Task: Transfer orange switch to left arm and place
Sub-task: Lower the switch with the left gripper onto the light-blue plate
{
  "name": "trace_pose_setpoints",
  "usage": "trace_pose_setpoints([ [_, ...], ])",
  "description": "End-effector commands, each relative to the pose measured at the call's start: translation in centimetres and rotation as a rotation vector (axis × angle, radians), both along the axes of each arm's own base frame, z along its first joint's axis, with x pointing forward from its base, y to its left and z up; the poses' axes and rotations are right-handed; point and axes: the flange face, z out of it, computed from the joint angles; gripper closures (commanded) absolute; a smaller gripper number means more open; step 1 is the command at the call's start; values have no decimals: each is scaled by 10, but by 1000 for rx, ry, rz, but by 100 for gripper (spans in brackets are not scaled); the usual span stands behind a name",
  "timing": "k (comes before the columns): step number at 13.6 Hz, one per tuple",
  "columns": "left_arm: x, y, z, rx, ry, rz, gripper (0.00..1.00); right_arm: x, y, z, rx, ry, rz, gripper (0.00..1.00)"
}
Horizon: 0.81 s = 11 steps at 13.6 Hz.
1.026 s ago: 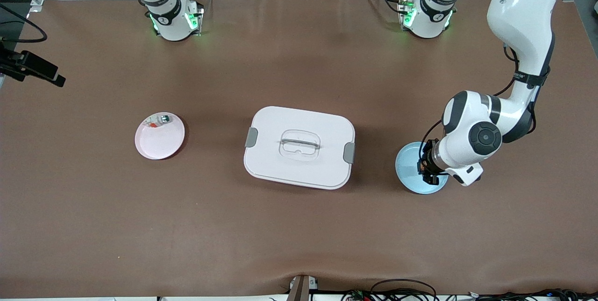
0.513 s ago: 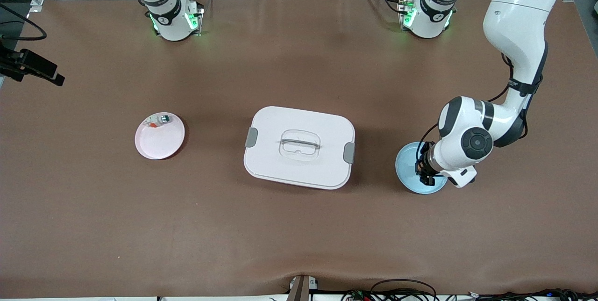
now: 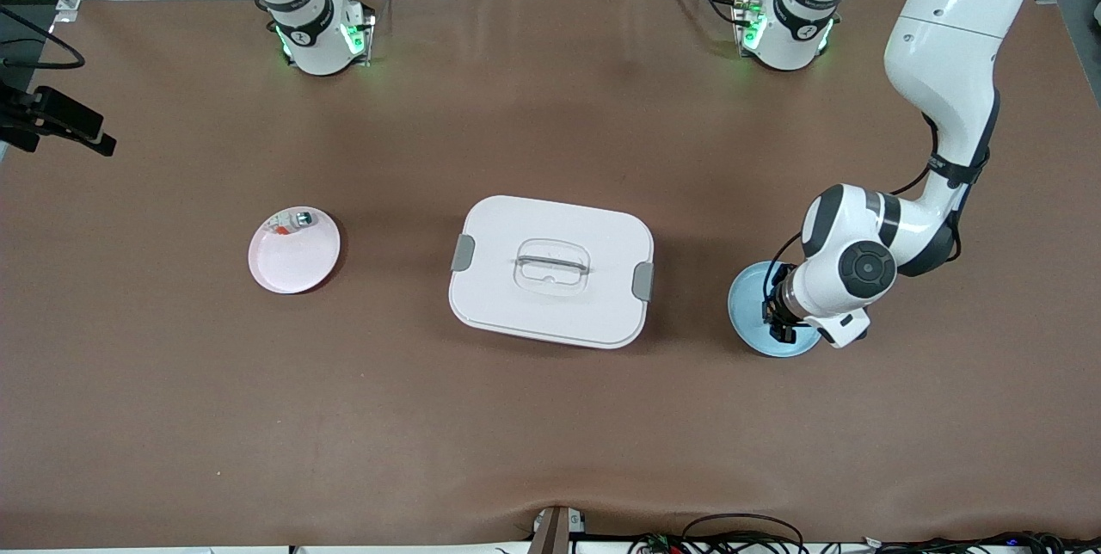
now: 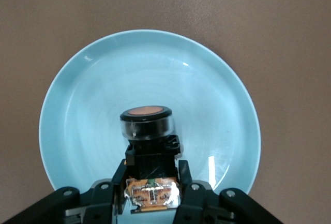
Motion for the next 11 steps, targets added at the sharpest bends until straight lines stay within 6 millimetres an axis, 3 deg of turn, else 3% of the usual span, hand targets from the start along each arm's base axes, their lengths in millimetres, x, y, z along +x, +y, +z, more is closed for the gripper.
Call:
trace_pose_setpoints([
  [1, 1, 0, -5, 14, -10, 3, 100, -5, -2, 7, 5, -8, 9, 0],
  [11, 0, 3, -15, 14, 5, 6, 100, -12, 9, 4, 8, 33, 28, 0],
])
